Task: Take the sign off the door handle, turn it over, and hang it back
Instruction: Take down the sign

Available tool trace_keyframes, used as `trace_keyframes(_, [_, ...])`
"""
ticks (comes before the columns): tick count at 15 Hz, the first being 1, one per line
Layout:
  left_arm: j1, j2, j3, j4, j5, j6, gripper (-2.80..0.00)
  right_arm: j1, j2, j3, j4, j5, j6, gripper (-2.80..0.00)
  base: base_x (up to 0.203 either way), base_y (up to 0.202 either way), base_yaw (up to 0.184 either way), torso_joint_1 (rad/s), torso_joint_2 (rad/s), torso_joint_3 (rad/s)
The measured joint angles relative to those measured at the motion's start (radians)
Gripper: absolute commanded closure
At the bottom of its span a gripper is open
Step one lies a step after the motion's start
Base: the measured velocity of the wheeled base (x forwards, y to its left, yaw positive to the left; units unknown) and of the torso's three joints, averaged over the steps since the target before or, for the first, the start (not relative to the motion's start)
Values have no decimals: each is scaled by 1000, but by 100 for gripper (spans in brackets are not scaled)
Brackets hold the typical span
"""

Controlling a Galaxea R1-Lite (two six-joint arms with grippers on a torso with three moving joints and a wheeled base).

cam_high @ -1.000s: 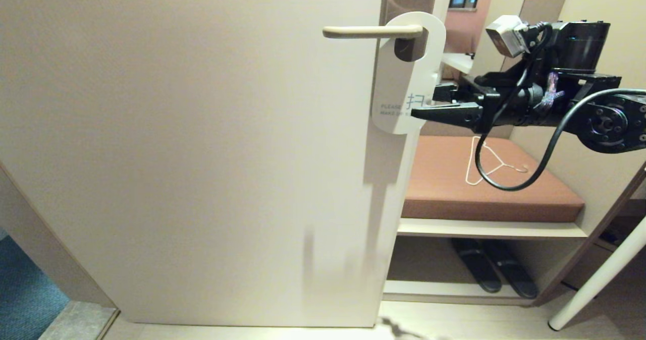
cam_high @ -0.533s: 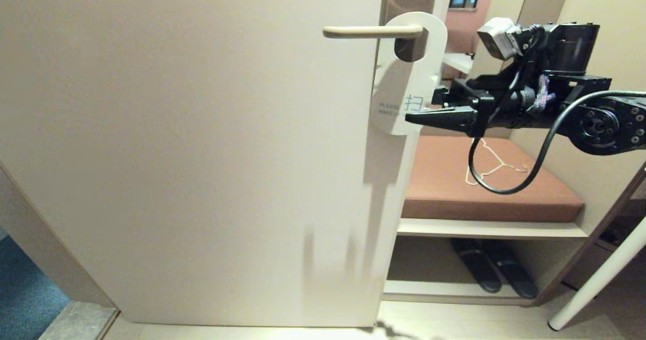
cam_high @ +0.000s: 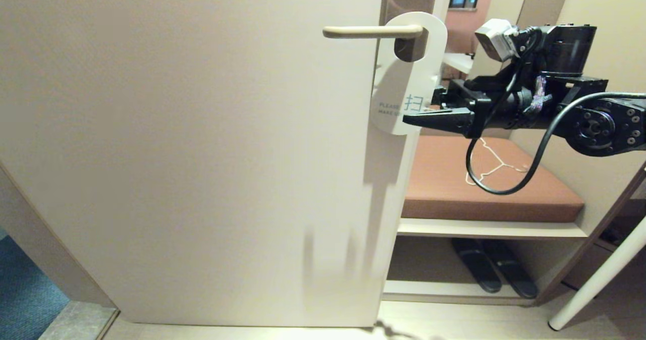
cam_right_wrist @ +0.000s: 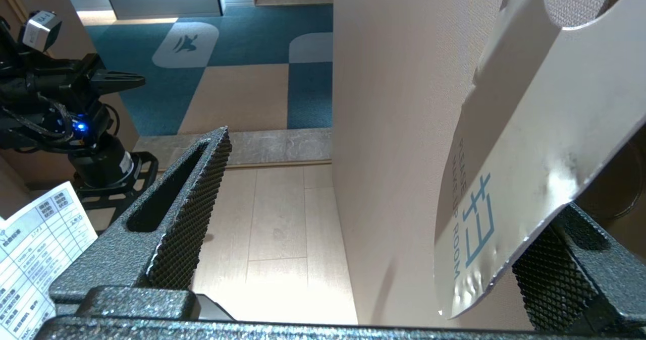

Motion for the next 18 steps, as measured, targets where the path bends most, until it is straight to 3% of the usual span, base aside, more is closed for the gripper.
trace_keyframes(12, [0,0,0,0,0,0,0,-6,30,-65,0,-4,14,-280,0,0,0,0,0,0])
trace_keyframes(13, [0,0,0,0,-1,0,0,-6,33,-72,0,-5,13,-86,0,0,0,0,0,0])
trace_keyframes(14, [0,0,0,0,0,0,0,-7,36,-81,0,-6,14,0,0,0,0,0,0,0])
trace_keyframes(18, [0,0,0,0,0,0,0,-7,53,-112,0,-15,10,0,0,0,0,0,0,0])
